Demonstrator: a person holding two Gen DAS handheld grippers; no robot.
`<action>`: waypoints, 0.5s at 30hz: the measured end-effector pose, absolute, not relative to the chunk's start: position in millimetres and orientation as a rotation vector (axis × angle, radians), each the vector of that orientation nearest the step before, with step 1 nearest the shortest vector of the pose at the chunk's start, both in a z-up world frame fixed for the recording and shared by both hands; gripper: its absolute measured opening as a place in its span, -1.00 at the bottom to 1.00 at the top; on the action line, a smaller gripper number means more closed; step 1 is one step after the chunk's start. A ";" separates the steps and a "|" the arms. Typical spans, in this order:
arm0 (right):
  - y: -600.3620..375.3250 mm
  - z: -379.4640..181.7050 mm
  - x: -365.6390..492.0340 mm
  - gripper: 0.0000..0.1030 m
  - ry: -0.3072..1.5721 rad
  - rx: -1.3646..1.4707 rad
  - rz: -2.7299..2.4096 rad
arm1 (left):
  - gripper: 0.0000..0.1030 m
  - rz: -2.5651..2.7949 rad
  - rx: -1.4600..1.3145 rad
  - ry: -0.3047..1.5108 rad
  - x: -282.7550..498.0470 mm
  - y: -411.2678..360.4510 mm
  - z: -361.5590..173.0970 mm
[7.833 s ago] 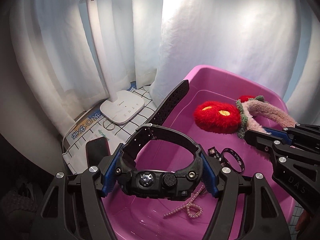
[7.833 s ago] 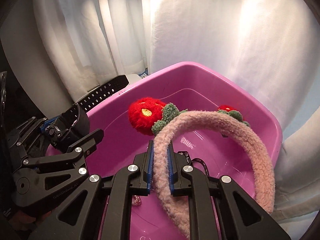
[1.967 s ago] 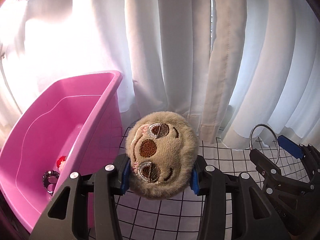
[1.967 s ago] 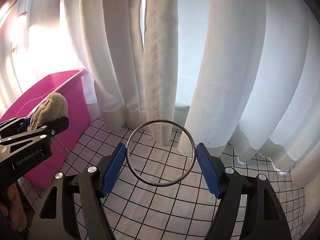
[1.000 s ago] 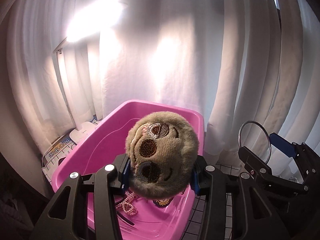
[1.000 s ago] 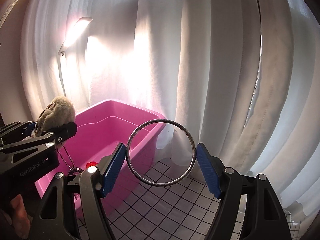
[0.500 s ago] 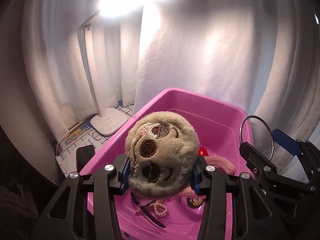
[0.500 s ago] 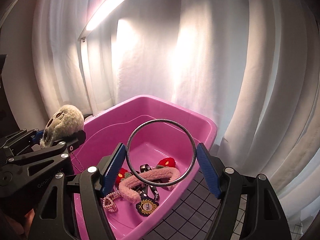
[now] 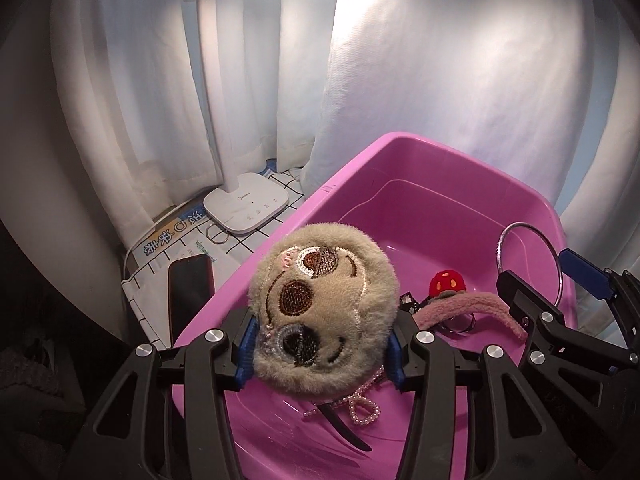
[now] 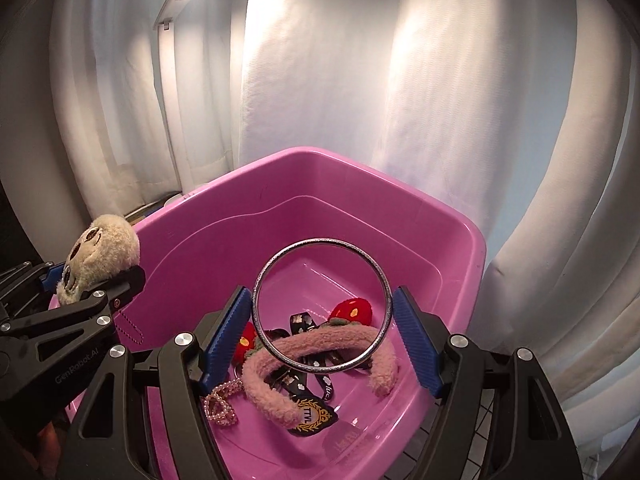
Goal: Organize jewelry
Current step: 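Carry the sloth keychain and silver ring over the pink tub, then open both tools to drop the sloth keychain and ring into the tub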
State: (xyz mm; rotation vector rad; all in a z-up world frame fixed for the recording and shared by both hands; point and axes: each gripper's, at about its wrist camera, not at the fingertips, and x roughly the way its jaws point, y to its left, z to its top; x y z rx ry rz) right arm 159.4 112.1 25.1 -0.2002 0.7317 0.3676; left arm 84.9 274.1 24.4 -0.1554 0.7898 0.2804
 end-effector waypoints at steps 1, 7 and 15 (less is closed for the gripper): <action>112.0 22.4 162.0 0.36 0.749 -0.200 0.363 | -0.03 0.281 -0.161 0.796 85.5 274.9 22.8; 105.0 19.7 163.7 0.38 0.774 -0.185 0.340 | 0.39 0.304 -0.182 0.810 85.2 278.1 20.7; 96.5 25.6 158.2 0.38 0.769 -0.178 0.321 | 0.69 0.300 -0.171 0.807 83.0 268.8 26.8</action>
